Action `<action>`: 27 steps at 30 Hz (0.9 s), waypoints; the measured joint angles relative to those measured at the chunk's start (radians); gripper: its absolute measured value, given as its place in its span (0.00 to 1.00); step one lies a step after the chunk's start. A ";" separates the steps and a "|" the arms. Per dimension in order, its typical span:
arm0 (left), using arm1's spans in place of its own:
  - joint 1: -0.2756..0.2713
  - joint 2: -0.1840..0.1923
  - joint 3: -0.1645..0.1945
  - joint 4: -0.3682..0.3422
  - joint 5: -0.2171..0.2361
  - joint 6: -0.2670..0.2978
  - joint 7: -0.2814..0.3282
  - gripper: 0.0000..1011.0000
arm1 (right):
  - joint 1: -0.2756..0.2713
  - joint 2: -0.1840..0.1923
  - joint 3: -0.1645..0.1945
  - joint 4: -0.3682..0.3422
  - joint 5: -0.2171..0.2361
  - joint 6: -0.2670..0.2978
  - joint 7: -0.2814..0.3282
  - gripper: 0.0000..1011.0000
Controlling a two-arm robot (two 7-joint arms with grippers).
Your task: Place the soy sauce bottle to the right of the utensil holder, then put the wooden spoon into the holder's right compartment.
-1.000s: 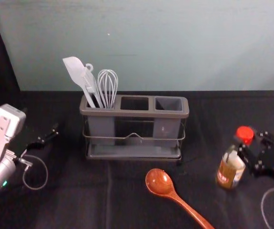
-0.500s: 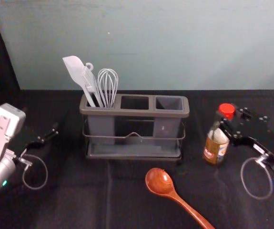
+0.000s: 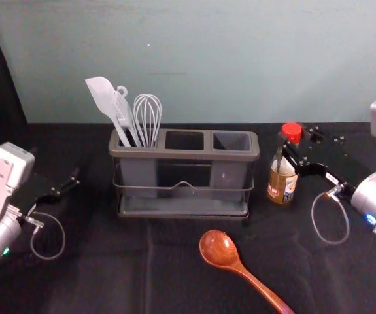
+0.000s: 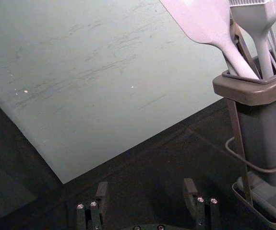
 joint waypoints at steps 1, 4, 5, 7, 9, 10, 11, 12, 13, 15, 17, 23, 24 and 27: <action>0.000 0.000 0.000 0.000 0.000 0.000 0.000 1.00 | 0.003 -0.003 -0.001 0.004 -0.002 0.000 0.001 0.39; 0.000 0.000 0.000 0.000 0.000 0.000 0.000 1.00 | 0.015 -0.014 -0.003 0.024 -0.006 0.000 0.002 0.39; 0.000 0.000 0.000 0.000 0.000 0.000 0.000 1.00 | 0.021 -0.019 -0.004 0.034 -0.009 -0.002 0.004 0.39; 0.000 0.000 0.000 0.000 0.000 0.000 0.000 1.00 | 0.030 -0.025 -0.007 0.051 -0.012 -0.006 0.010 0.39; 0.000 0.000 0.000 0.000 0.000 0.000 0.000 1.00 | 0.035 -0.029 -0.010 0.060 -0.012 -0.008 0.015 0.39; 0.000 0.000 0.000 0.000 0.000 0.000 0.000 1.00 | 0.040 -0.033 -0.013 0.068 -0.012 -0.009 0.019 0.39; 0.000 0.000 0.000 0.000 0.000 0.000 0.000 1.00 | 0.042 -0.034 -0.014 0.072 -0.012 -0.010 0.022 0.39; 0.000 0.000 0.000 0.000 0.000 0.000 0.000 1.00 | 0.044 -0.035 -0.016 0.075 -0.012 -0.011 0.024 0.39; 0.000 0.000 0.000 0.000 0.000 0.000 0.000 1.00 | 0.048 -0.038 -0.018 0.080 -0.012 -0.012 0.028 0.39; 0.000 0.000 0.000 0.000 0.000 0.000 0.000 1.00 | 0.050 -0.040 -0.021 0.085 -0.012 -0.013 0.032 0.39; 0.000 0.000 0.000 0.000 0.000 0.000 0.000 1.00 | 0.054 -0.043 -0.024 0.090 -0.011 -0.016 0.037 0.39; 0.000 0.000 0.000 0.000 0.000 0.000 0.000 1.00 | 0.065 -0.051 -0.032 0.112 -0.013 -0.017 0.040 0.39; 0.000 0.000 0.000 0.000 0.000 0.000 0.000 1.00 | 0.066 -0.052 -0.032 0.114 -0.013 -0.017 0.039 0.39; 0.000 0.000 0.000 0.000 0.000 0.000 0.000 1.00 | 0.067 -0.054 -0.032 0.118 -0.014 -0.017 0.036 0.39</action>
